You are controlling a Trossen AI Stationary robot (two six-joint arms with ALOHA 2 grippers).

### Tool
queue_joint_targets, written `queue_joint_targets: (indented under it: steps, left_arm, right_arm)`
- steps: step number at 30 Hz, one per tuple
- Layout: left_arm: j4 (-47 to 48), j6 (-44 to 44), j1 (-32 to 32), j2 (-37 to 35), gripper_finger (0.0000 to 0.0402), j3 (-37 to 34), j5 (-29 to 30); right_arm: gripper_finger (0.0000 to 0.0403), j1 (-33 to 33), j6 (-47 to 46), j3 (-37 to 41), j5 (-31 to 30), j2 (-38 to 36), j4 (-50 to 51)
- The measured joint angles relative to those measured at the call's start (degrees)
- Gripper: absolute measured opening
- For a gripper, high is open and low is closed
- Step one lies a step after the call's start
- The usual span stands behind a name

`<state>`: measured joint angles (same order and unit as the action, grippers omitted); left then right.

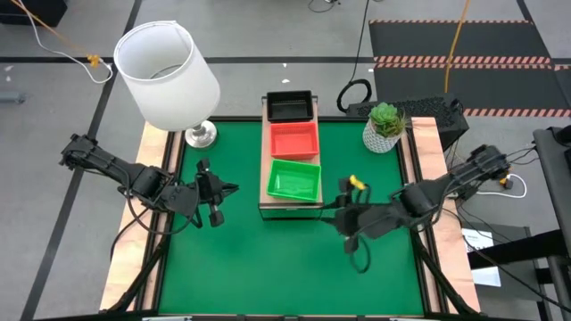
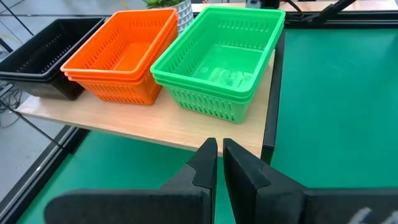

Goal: Stack baskets on shelf by color
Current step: Stack the green bin on top of the green bins on the shelf

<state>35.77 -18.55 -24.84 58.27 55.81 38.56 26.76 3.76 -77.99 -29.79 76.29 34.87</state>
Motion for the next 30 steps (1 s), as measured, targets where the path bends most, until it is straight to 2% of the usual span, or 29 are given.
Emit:
queue_joint_targets:
  steps: [4,7,12,15,20,25,30]
  left_arm:
    - [-0.07,0.02,0.00,0.00,0.0031,0.00,1.27]
    - [-0.19,-0.07,0.00,0.02,0.0031,0.00,3.60]
    - [-11.42,6.71,0.00,0.02,0.0031,-4.90,3.69]
    - [-21.21,13.39,0.07,-0.01,0.0031,-9.02,2.83]
    - [-34.66,22.05,0.97,-0.56,0.0031,-15.21,-2.27]
    - [-42.25,23.57,4.39,-2.75,0.0031,-20.52,-6.73]
    - [-44.98,22.31,8.00,-4.05,0.0031,-23.61,-9.89]
  right_arm:
    - [0.0082,-0.40,2.77,11.83,0.47,-8.83,-10.15]
    - [0.0052,-0.77,5.09,19.53,3.58,-14.94,-16.82]
    - [0.0005,-2.35,7.53,29.54,9.13,-23.57,-23.52]
    - [0.0007,-3.08,7.66,34.32,10.88,-27.58,-25.10]
    - [0.0005,-3.76,10.07,40.68,12.07,-33.10,-27.04]
    - [0.0002,-5.47,12.10,44.46,12.05,-37.74,-28.61]
    - [0.0001,-9.98,11.08,48.50,11.88,-38.80,-37.84]
